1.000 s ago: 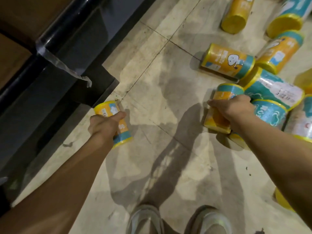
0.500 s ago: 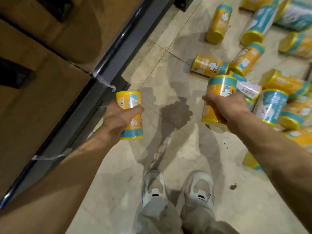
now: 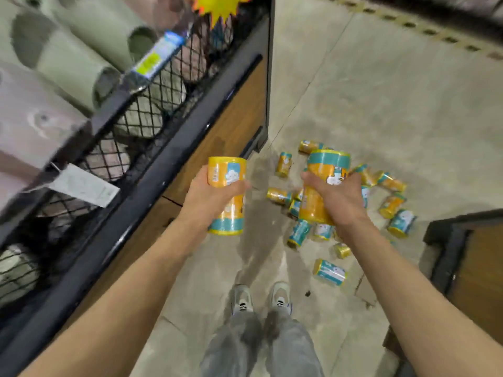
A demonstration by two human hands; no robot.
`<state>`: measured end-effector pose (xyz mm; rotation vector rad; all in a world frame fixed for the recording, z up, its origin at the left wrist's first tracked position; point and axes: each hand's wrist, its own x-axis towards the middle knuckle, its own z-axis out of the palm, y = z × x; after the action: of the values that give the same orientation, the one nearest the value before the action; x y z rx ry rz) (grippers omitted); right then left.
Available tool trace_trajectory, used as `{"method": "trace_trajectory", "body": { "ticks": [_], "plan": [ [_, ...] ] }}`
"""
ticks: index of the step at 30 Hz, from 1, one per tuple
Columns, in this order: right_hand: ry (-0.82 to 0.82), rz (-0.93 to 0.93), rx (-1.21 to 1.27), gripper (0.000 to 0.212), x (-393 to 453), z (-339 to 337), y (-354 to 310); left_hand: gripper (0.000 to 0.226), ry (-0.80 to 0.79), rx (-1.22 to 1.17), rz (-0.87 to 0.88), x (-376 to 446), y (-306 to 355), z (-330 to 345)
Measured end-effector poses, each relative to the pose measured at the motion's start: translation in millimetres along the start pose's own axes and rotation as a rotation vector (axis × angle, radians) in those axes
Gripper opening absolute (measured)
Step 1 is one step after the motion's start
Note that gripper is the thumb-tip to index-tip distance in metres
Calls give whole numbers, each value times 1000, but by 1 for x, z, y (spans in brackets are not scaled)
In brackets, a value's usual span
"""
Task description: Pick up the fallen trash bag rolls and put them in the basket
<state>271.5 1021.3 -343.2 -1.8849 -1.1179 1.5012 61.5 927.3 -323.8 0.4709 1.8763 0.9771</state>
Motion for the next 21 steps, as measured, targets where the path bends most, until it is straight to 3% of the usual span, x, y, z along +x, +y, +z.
{"method": "trace_trajectory", "body": {
  "ticks": [3, 7, 10, 14, 17, 21],
  "plan": [
    [9, -80, 2, 83, -47, -38, -71, 44, -11, 1, 107, -56, 79, -5],
    [-12, -172, -21, 72, -96, -86, -139, 50, -27, 14, 226, -115, 159, -2],
    [-10, -233, 24, 87, -125, -112, -174, 51, -52, -13, 296, -149, 207, 5],
    [19, -293, 113, 77, -161, -142, -208, 60, -124, -70, 405, -180, 251, 12],
    [52, -335, 174, 67, -190, -161, -227, 52, -197, -126, 456, -196, 273, 8],
    [104, -361, 240, 69, -229, -175, -237, 49, -319, -140, 492, -207, 289, -1]
  ]
}}
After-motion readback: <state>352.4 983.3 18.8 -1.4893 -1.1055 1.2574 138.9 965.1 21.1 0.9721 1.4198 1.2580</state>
